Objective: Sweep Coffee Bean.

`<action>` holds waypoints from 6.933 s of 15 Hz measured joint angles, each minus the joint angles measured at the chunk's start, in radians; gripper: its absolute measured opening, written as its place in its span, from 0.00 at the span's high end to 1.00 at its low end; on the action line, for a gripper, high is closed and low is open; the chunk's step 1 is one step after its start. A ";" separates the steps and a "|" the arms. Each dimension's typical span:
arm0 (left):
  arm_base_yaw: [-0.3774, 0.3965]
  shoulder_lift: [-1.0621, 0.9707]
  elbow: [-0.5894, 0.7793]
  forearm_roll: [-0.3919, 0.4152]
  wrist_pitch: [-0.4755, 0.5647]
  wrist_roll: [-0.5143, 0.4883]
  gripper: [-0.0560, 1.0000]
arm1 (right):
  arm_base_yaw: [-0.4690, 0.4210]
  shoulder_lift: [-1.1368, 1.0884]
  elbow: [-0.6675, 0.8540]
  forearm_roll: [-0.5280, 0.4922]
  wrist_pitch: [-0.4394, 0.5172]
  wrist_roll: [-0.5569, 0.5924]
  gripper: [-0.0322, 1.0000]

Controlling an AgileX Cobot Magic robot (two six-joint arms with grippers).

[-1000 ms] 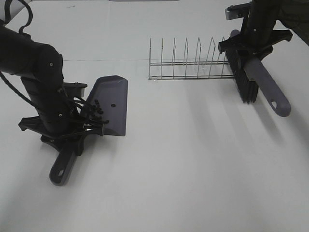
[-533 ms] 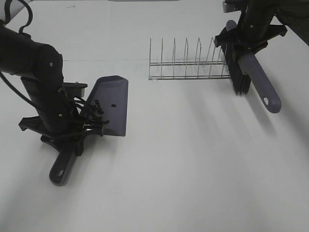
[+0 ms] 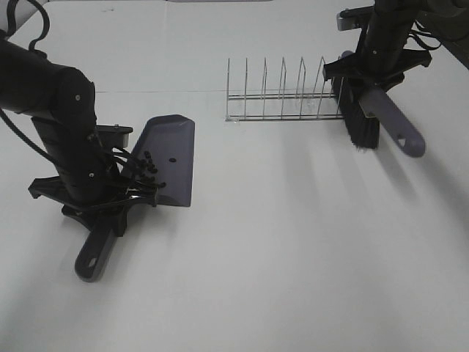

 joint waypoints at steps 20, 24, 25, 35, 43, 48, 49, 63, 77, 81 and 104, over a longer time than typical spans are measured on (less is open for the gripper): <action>-0.057 -0.043 0.017 -0.063 -0.071 -0.083 0.60 | 0.046 -0.218 -0.006 0.076 0.197 -0.034 0.23; -0.057 -0.046 -0.006 -0.065 -0.006 -0.073 0.22 | 0.046 -0.218 -0.006 0.076 0.221 -0.036 0.23; -0.057 -0.061 -0.025 -0.063 0.022 -0.071 0.22 | 0.046 -0.218 -0.006 0.076 0.223 -0.046 0.23; -0.057 -0.611 -0.086 0.141 0.433 -0.097 0.23 | 0.046 -0.455 0.267 0.171 0.226 -0.061 0.23; -0.057 -1.453 0.362 0.132 0.455 -0.088 0.23 | 0.046 -1.038 0.852 0.195 0.226 -0.088 0.23; -0.057 -1.870 0.623 0.125 0.458 0.052 0.23 | 0.046 -1.423 1.213 0.239 0.228 -0.088 0.23; -0.057 -1.900 0.634 0.117 0.458 0.071 0.23 | 0.046 -1.458 1.240 0.246 0.228 -0.088 0.23; -0.057 -1.994 0.695 -0.070 0.299 0.374 0.23 | 0.046 -2.426 1.587 0.428 0.093 -0.411 0.23; -0.057 -1.994 0.696 -0.072 0.297 0.375 0.23 | 0.046 -2.426 1.587 0.427 0.091 -0.410 0.23; 0.148 -2.020 0.696 -0.072 0.297 0.375 0.23 | -0.001 -2.426 1.587 0.427 0.089 -0.410 0.23; 0.418 -2.101 0.697 -0.072 0.296 0.375 0.23 | -0.081 -2.438 1.587 0.427 0.088 -0.407 0.23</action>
